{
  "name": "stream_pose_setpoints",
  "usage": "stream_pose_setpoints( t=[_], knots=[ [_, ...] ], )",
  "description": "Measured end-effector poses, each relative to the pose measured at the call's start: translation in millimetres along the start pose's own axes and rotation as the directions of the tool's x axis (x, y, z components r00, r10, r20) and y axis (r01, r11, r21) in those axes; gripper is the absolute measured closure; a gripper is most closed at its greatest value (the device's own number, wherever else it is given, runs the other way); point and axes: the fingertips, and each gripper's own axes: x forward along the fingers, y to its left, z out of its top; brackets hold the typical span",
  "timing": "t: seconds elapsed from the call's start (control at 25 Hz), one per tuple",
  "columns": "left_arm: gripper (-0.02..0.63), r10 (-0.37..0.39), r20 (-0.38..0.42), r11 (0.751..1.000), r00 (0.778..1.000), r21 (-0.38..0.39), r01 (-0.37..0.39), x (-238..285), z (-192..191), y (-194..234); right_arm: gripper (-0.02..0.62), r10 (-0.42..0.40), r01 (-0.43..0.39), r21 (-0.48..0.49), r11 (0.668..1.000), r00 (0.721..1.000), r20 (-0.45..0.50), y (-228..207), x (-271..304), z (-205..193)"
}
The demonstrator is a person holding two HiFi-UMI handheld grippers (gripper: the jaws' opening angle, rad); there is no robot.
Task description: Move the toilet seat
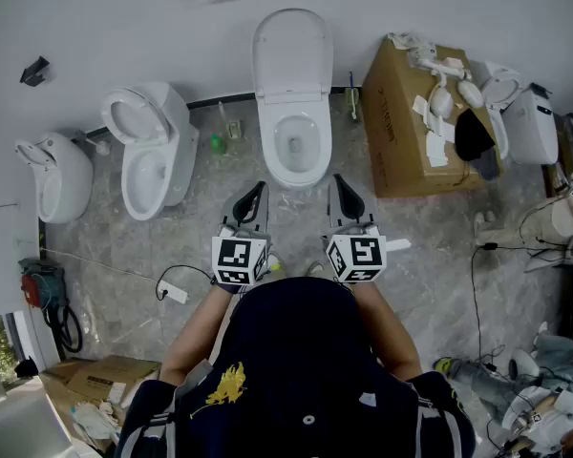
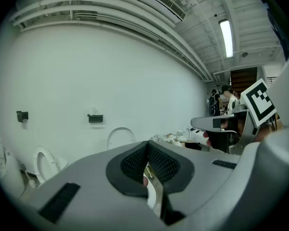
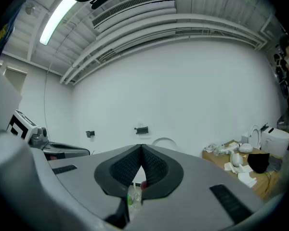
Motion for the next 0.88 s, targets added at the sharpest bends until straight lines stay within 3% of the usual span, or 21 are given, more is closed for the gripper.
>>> stream_pose_setpoints(
  t=[0.48, 0.88],
  knots=[
    [0.589, -0.004, 0.023, 1.0, 1.0, 0.006, 0.004, 4, 5, 17, 0.571, -0.012, 0.012, -0.025, 1.0, 1.0, 0.001, 8, 7, 2],
    [0.589, -0.017, 0.058, 1.0, 0.998, 0.001, 0.017, 10, 14, 36, 0.569, -0.071, 0.071, -0.009, 0.997, 0.997, 0.033, 6, 12, 7]
  ],
)
